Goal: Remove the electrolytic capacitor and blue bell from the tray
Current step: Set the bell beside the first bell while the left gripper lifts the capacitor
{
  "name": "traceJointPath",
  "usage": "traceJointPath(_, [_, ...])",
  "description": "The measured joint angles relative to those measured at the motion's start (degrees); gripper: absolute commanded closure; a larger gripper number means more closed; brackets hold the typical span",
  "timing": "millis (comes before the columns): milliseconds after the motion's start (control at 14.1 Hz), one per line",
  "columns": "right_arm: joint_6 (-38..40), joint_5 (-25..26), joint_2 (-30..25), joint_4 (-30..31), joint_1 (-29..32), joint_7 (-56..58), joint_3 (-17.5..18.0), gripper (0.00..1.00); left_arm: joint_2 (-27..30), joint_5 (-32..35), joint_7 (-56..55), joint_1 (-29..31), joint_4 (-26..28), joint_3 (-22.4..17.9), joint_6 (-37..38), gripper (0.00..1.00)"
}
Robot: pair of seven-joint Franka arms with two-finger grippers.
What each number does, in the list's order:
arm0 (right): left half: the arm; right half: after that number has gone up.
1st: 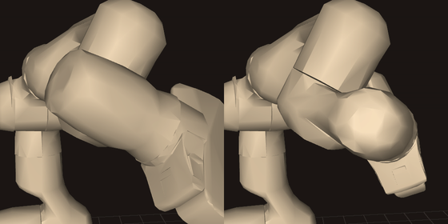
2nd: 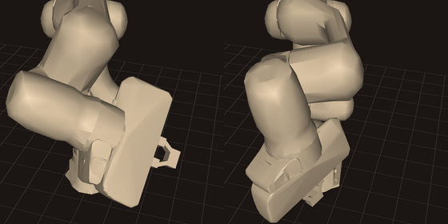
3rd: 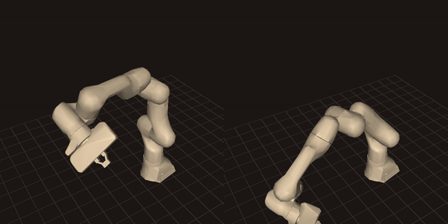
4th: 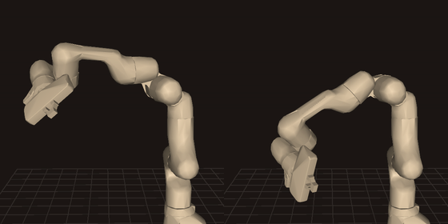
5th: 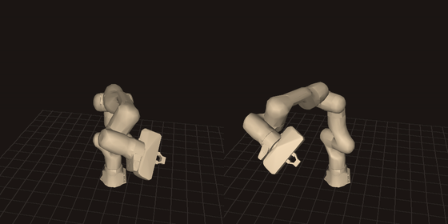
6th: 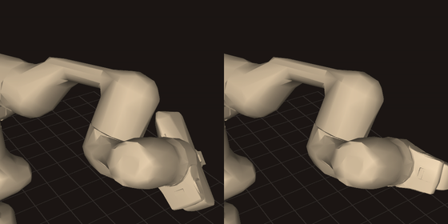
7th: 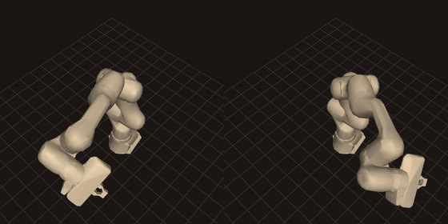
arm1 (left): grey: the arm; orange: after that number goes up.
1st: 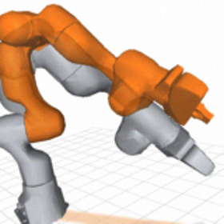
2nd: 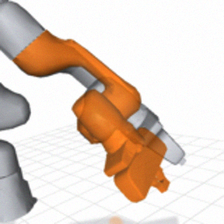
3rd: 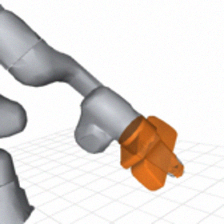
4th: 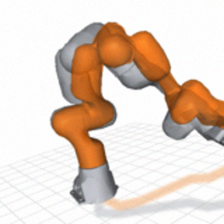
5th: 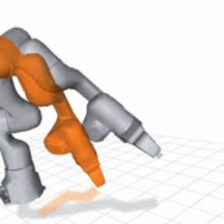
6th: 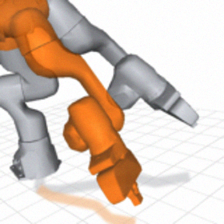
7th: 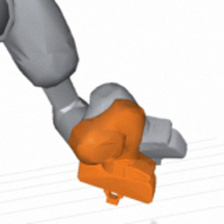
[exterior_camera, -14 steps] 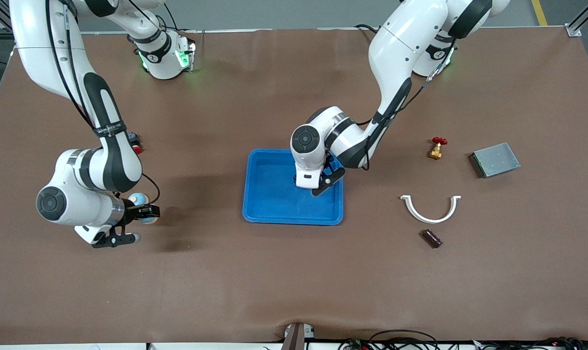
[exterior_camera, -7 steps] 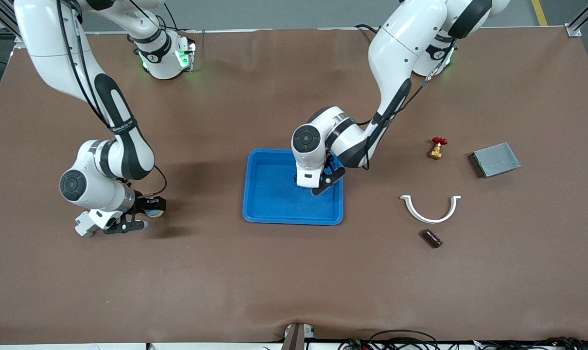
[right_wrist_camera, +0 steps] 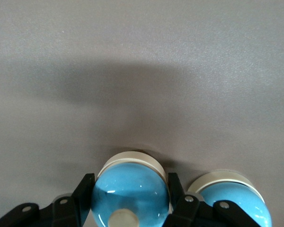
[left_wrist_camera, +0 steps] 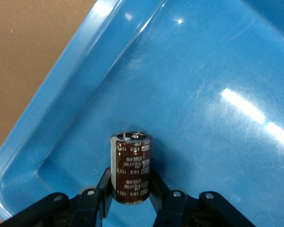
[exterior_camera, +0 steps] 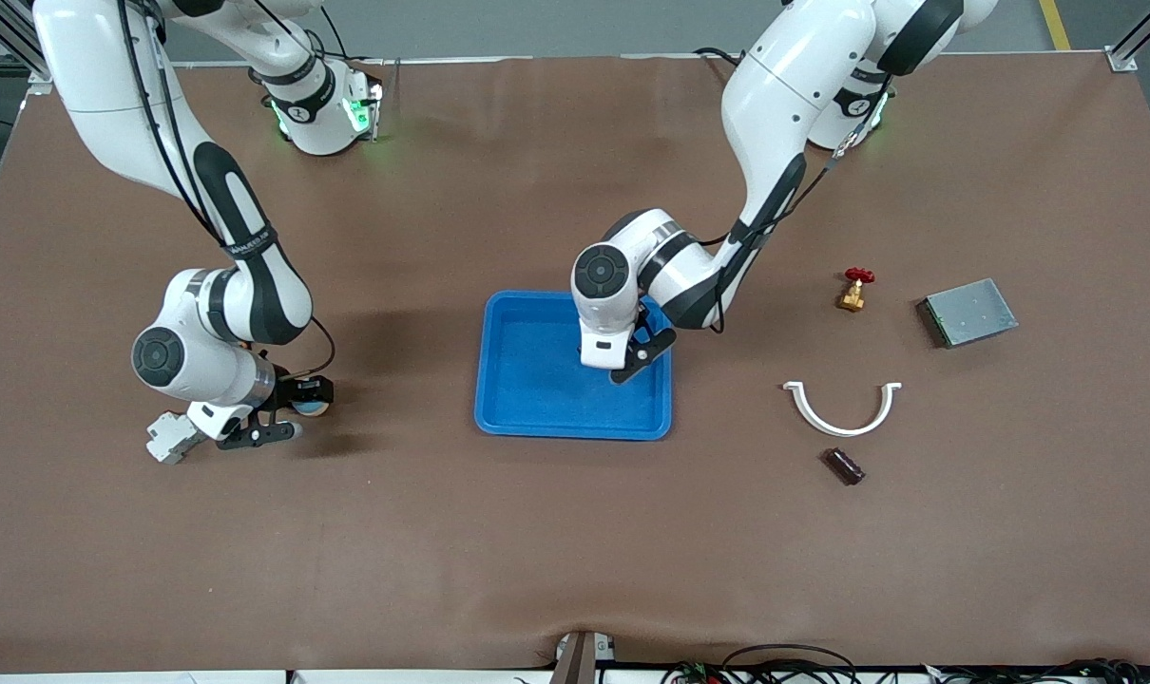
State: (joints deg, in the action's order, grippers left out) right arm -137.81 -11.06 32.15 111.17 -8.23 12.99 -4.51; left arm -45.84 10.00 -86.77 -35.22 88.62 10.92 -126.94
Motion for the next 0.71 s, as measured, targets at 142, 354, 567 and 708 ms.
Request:
traceJointPath(142, [-1.81, 0.00, -0.03, 0.95, -0.03, 0.00, 0.73, 1.00, 0.00, 0.00, -0.08, 0.00, 0.00, 0.00, 0.00, 1.00])
traceJointPath(354, [-3.93, -0.01, -0.07, 2.45, -0.06, -0.01, 1.41, 1.00, 0.01, 0.00, -0.13, 0.00, -0.01, 0.00, 0.01, 1.00])
traceJointPath(567, [-3.99, -0.02, -0.18, 2.60, -0.06, -0.02, 1.46, 0.00, 0.22, 0.00, -0.17, 0.18, -0.22, -0.13, 0.01, 1.00])
traceJointPath(708, [-3.97, -0.03, -0.18, 2.65, -0.05, -0.03, 1.46, 0.00, 0.89, 0.00, -0.17, 0.64, -0.63, -0.26, 0.52, 1.00])
